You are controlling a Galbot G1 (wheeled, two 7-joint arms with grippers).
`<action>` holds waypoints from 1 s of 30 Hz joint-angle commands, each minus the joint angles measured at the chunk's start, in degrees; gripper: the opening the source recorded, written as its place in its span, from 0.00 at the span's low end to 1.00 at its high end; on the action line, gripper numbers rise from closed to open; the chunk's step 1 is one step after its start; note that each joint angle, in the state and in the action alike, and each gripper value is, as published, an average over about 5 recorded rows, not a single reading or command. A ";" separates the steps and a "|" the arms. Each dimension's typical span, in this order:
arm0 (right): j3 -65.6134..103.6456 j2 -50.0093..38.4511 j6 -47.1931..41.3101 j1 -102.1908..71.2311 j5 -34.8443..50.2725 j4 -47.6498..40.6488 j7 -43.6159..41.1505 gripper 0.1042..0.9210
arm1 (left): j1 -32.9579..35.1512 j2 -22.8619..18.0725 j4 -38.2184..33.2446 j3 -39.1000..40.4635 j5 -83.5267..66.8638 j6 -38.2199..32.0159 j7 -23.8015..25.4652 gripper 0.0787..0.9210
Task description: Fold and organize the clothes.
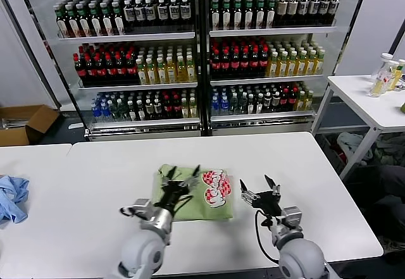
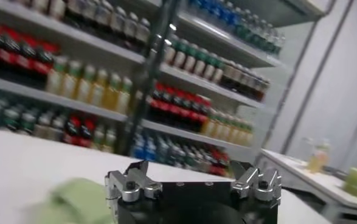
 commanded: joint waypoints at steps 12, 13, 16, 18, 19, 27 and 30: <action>-12.78 7.17 -14.49 18.09 8.60 -12.82 10.93 0.88 | 14.41 7.21 -7.04 -18.03 4.56 -2.68 -0.62 0.88; -13.16 7.38 -14.69 18.45 8.69 -13.08 10.88 0.88 | 14.68 7.25 -7.17 -18.20 4.53 -2.72 -0.64 0.88; -14.09 7.83 -15.15 19.24 8.91 -13.71 10.79 0.87 | 15.31 7.27 -7.46 -18.50 4.48 -2.82 -0.67 0.88; -14.42 8.03 -15.38 19.61 9.04 -14.16 10.85 0.83 | 15.63 7.14 -7.54 -18.55 4.49 -2.86 -0.73 0.88; -14.49 8.09 -15.57 19.73 9.10 -14.35 10.89 0.81 | 15.75 7.06 -7.58 -18.52 4.51 -2.87 -0.76 0.88; -14.49 6.97 -17.38 20.39 10.59 -16.06 10.61 0.52 | 16.56 6.77 -7.78 -18.51 4.57 -2.80 -0.80 0.88; -14.42 6.74 -17.35 20.88 10.73 -16.72 10.07 0.42 | 16.66 6.80 -7.83 -18.47 4.54 -2.70 -0.76 0.88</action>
